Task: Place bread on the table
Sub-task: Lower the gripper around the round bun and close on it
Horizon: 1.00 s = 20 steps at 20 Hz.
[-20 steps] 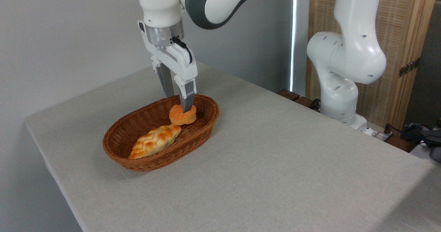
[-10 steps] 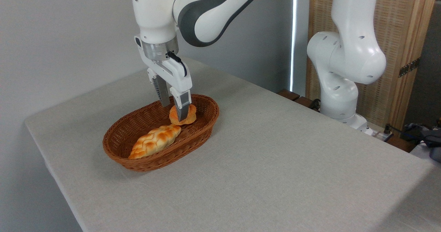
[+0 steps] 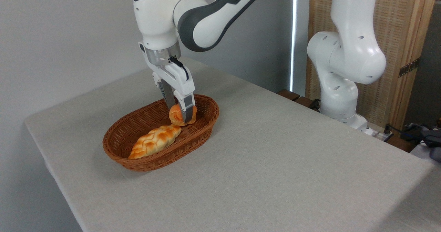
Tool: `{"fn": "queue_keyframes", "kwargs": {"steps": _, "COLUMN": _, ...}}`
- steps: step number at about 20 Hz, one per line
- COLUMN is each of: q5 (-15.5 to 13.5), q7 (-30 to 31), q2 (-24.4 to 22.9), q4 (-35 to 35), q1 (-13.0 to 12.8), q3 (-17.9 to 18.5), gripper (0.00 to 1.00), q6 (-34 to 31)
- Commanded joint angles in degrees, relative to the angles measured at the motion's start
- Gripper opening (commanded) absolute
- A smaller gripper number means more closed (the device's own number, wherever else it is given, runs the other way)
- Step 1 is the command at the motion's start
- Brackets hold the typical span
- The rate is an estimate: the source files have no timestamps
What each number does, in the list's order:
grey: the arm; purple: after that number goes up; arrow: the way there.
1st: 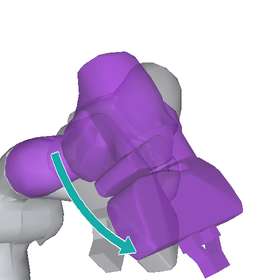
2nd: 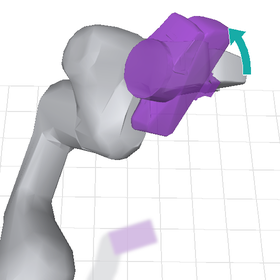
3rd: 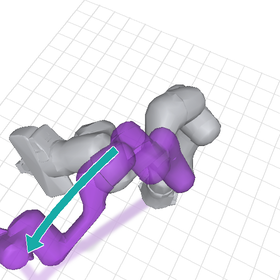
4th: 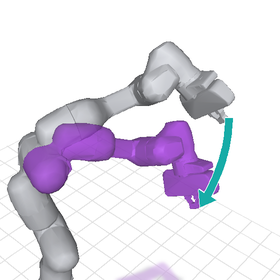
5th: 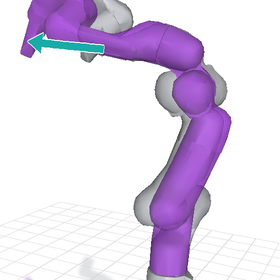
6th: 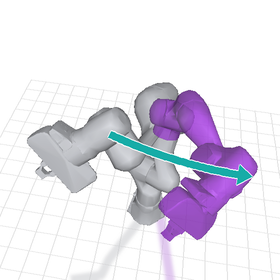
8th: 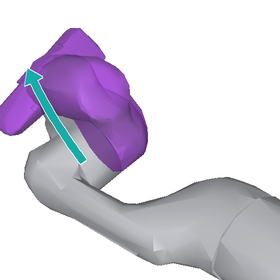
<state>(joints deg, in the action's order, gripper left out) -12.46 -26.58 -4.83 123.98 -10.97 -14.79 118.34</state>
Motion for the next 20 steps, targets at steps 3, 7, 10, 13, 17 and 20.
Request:
{"fn": "queue_keyframes", "kwargs": {"steps": 3, "q5": 0.6, "q7": 0.0, "q2": -0.8, "q4": 0.4, "q1": -0.2, "q3": -0.1, "gripper": 0.55, "q6": -0.6}}
{"fn": "queue_keyframes", "kwargs": {"steps": 7, "q5": 0.6, "q7": 0.0, "q2": -0.8, "q4": 0.2, "q1": -0.1, "q3": 0.0, "gripper": 0.47, "q6": -0.3}}
{"fn": "queue_keyframes", "kwargs": {"steps": 10, "q5": 0.8, "q7": -0.1, "q2": -0.8, "q4": 0.2, "q1": 0.0, "q3": 0.0, "gripper": 0.47, "q6": -0.3}}
{"fn": "queue_keyframes", "kwargs": {"steps": 13, "q5": 0.8, "q7": -0.1, "q2": -0.8, "q4": 0.1, "q1": 0.0, "q3": 0.0, "gripper": 0.47, "q6": -0.3}}
{"fn": "queue_keyframes", "kwargs": {"steps": 17, "q5": 0.9, "q7": -0.8, "q2": -1.0, "q4": -0.2, "q1": 0.1, "q3": 0.6, "gripper": 0.47, "q6": -0.3}}
{"fn": "queue_keyframes", "kwargs": {"steps": 20, "q5": 0.9, "q7": -0.8, "q2": -1.0, "q4": -0.3, "q1": 0.2, "q3": 0.6, "gripper": 0.47, "q6": -0.3}}
